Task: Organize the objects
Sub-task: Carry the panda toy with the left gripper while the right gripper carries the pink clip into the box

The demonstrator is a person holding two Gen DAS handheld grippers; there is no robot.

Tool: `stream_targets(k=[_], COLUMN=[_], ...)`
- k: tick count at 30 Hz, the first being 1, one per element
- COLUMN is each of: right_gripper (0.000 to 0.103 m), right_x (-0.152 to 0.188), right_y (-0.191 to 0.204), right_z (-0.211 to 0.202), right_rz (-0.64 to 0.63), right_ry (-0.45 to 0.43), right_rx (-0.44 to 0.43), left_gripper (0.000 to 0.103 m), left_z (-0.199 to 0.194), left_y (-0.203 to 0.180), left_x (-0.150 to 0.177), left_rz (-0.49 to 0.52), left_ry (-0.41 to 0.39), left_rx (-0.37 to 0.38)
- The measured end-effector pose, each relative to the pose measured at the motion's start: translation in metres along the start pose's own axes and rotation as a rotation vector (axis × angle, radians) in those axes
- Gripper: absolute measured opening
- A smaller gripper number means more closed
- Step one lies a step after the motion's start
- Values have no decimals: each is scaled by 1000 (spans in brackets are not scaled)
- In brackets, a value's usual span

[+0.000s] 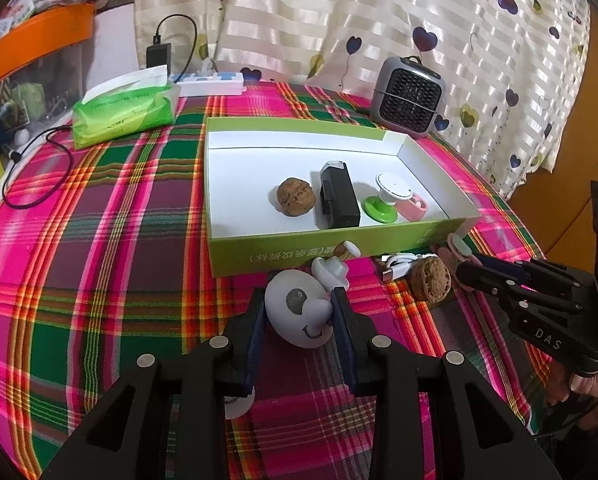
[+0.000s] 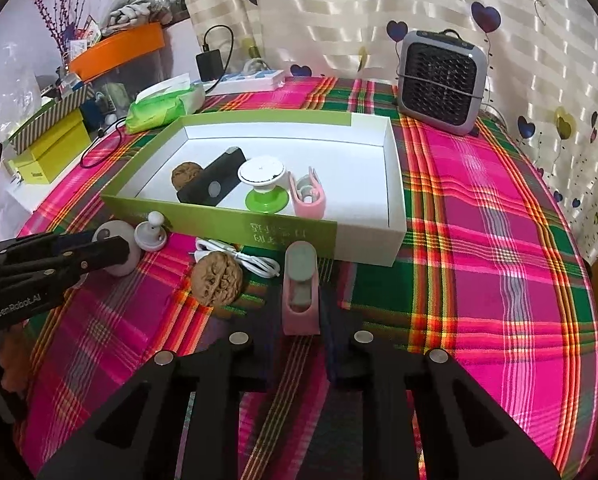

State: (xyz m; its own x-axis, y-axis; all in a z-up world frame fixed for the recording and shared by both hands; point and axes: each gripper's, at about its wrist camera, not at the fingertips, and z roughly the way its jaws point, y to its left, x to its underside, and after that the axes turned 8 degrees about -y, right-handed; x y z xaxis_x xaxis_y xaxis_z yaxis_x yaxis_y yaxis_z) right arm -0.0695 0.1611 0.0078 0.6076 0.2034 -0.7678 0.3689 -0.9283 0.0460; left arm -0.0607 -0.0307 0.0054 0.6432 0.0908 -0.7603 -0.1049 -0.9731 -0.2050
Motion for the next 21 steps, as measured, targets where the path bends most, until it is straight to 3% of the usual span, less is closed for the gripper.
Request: stream_targets(k=[21], right_gripper=[19], right_x=[3], right_y=[10], right_z=[-43], right_rz=[-6], right_ry=[-114], right_rx=[-63], left_gripper=[29], left_z=[-30], left_y=[-26], left_x=[4], left_rz=[40], left_ry=[-75], left_rx=[28])
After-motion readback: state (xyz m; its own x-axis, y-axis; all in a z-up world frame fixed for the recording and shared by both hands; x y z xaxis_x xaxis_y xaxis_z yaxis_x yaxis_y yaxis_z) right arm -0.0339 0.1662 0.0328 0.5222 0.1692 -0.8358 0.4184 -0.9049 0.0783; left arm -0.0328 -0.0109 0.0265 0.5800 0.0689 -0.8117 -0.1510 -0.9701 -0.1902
